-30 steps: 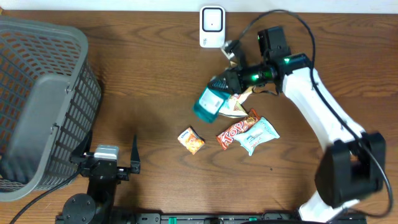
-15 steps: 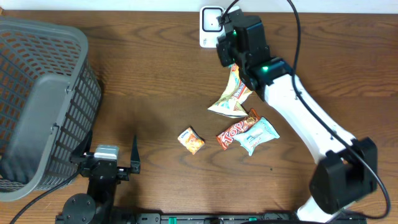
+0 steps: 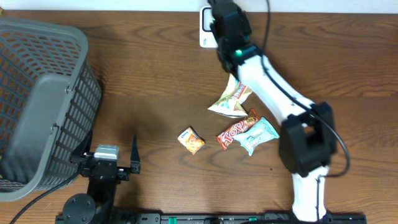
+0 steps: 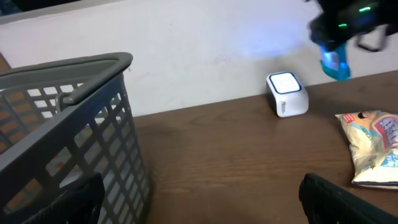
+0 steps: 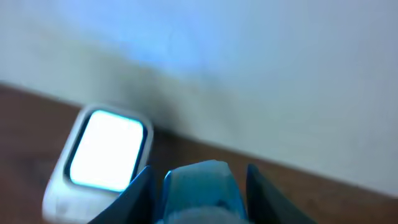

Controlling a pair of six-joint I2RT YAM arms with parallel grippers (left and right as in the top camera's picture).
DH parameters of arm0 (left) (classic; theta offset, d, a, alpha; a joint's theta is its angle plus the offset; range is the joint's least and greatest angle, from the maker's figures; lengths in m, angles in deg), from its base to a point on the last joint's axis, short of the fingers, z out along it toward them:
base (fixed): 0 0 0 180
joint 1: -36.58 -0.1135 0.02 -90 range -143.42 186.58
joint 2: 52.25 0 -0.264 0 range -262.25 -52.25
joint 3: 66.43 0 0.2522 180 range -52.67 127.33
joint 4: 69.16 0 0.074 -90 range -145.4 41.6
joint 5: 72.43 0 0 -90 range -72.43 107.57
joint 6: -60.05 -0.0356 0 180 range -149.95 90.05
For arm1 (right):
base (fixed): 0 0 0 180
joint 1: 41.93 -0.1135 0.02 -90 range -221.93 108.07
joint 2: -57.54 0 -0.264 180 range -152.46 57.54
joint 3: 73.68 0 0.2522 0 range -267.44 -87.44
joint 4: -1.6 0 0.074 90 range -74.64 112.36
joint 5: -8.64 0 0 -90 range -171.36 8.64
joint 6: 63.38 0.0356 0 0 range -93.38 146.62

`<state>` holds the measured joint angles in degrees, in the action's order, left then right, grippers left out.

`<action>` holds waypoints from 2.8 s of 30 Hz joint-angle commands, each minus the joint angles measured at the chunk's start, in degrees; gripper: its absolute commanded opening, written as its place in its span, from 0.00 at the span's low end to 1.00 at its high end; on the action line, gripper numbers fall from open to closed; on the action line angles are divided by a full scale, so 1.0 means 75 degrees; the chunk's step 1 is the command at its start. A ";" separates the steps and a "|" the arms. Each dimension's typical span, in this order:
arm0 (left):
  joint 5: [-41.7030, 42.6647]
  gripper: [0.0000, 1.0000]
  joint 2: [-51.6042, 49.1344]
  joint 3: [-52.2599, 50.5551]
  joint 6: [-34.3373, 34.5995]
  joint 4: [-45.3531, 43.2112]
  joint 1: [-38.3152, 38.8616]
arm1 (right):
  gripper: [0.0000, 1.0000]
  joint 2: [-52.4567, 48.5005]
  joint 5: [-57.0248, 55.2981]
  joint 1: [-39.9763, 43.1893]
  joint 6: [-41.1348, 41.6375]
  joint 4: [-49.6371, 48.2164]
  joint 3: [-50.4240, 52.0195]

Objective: Scan the item barcode
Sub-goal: 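Hold the teal bottle up to the scanner face with the right gripper, then carry the teal bottle to the right edge and set it down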

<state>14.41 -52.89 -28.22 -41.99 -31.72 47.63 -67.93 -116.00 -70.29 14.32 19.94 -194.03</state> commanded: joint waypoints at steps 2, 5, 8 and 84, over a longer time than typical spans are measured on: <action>0.0015 1.00 0.0003 0.0012 0.0041 -0.0017 0.0023 | 0.01 -0.1072 -0.1445 -0.0338 -0.1174 -0.0347 -0.1457; 0.0015 1.00 0.0003 0.0012 0.0038 -0.0017 0.0023 | 0.01 -0.1999 -0.2005 -0.0463 -0.2028 -0.0874 -0.2407; 0.0015 1.00 0.0003 0.0012 0.0038 -0.0017 0.0023 | 0.01 -0.2838 -0.2393 -0.0554 -0.2996 -0.1448 -0.3261; 0.0015 1.00 0.0003 0.0012 0.0038 -0.0017 0.0023 | 0.97 -0.1343 -0.0047 0.8145 0.1067 0.5540 -0.1547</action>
<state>14.43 -52.89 -28.22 -41.99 -31.65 47.63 -81.37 -117.15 -8.04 20.99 61.47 -205.35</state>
